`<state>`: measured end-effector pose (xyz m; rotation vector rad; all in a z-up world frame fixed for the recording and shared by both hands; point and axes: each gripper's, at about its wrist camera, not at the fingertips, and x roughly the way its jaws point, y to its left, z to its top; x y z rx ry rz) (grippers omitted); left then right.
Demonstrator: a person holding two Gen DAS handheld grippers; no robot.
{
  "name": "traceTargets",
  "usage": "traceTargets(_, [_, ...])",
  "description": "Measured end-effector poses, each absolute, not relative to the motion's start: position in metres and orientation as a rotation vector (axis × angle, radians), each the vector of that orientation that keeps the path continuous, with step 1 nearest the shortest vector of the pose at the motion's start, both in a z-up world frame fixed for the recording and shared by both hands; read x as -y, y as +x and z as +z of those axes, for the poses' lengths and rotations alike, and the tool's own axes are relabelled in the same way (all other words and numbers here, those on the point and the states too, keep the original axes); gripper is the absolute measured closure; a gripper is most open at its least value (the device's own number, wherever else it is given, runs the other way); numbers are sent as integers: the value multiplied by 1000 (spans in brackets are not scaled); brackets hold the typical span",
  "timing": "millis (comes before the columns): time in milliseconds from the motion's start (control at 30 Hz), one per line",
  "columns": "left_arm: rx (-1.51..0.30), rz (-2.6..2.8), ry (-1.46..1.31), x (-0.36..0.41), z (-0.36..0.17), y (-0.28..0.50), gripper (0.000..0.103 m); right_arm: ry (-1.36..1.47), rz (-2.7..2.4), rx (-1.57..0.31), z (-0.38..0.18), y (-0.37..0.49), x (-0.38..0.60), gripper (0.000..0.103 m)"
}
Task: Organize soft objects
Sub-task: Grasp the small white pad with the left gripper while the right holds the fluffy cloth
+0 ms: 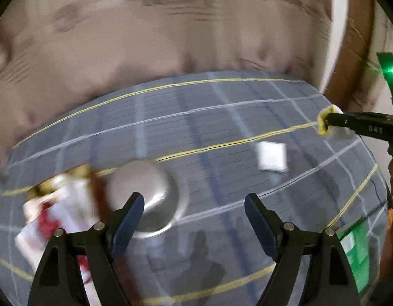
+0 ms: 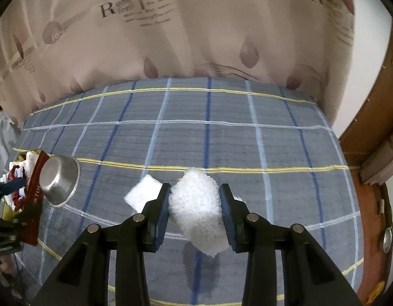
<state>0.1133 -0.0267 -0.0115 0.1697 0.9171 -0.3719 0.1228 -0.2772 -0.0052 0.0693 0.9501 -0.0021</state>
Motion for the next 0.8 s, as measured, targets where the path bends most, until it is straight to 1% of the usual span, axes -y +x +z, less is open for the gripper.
traceTargets(233, [-916,-498,234,113,-32,144,20,123,-16,-956,-10,103,312,68])
traceTargets(400, [-991,-553,233,150,-56,165,20,145,-26,-958,-20,98,324,68])
traceTargets(567, [-1065,-552,196,161,-79,184,20,164,-29,-953,-24,97,330,68])
traceTargets(800, [-1099,-478,214,163,-106,196,20,187,-26,-956,-29,96,334,68])
